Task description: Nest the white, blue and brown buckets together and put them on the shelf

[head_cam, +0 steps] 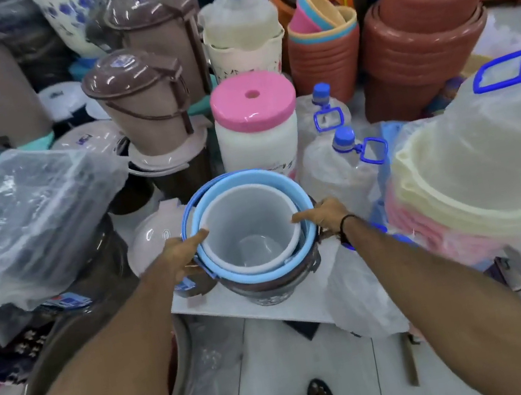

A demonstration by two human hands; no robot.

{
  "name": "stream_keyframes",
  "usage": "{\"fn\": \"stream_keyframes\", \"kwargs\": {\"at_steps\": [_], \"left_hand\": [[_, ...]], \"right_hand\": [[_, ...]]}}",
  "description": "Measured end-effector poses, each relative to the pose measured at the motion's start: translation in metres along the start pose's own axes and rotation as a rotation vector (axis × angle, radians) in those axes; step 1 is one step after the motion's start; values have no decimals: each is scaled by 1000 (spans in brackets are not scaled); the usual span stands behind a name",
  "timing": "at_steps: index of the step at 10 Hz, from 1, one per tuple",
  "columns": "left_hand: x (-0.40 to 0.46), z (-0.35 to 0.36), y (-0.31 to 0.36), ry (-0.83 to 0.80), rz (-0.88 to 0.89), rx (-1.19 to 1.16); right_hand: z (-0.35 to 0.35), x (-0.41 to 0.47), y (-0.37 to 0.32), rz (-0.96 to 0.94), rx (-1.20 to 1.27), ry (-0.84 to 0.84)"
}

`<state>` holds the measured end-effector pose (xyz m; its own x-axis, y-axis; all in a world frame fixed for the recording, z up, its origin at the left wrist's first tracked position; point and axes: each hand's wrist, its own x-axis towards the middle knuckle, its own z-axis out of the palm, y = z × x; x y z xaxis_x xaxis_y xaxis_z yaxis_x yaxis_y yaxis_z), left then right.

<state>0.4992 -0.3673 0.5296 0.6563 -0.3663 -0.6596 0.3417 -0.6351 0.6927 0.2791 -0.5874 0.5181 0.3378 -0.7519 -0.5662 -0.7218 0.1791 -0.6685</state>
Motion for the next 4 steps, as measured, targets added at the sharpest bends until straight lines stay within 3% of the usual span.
{"fn": "stream_keyframes", "kwargs": {"at_steps": [2,3,4], "left_hand": [[35,9,-16,-64,-43,145],[50,-3,12,-84,162,617],[57,-15,45,72,408,790]], "right_hand": [[28,20,26,-5,-285,31],[19,18,-12,-98,-489,118],[7,17,-45,-194,-565,311]]}}
